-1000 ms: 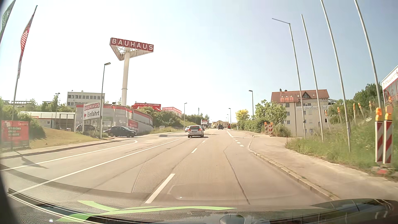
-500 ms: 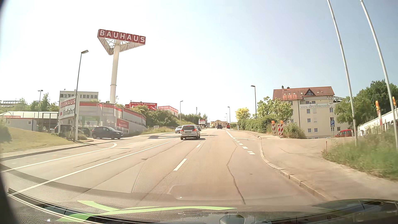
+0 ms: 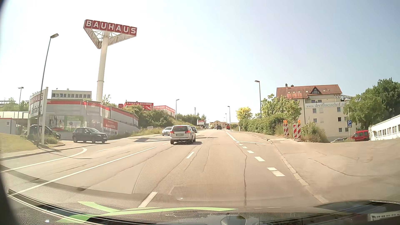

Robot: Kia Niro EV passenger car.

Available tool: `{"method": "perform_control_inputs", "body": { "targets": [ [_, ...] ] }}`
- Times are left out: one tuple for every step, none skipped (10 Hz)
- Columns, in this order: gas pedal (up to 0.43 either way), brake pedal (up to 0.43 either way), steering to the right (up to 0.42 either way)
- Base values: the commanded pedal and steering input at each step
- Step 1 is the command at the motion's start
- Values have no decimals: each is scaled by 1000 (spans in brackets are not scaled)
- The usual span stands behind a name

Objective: Follow the waypoints while adhering to traffic rules and regulations

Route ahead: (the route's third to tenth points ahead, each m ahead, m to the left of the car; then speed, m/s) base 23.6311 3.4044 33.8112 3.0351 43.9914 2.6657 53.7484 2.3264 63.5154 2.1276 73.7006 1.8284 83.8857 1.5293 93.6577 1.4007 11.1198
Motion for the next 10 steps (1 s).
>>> {"method": "perform_control_inputs", "body": {
  "targets": [
    [287,0,6],
    [287,0,5],
    [287,0,5],
    [287,0,5],
    [287,0,5],
    [287,0,5],
    [287,0,4],
    [287,0,5],
    [287,0,4],
    [287,0,3]
  ]
}}
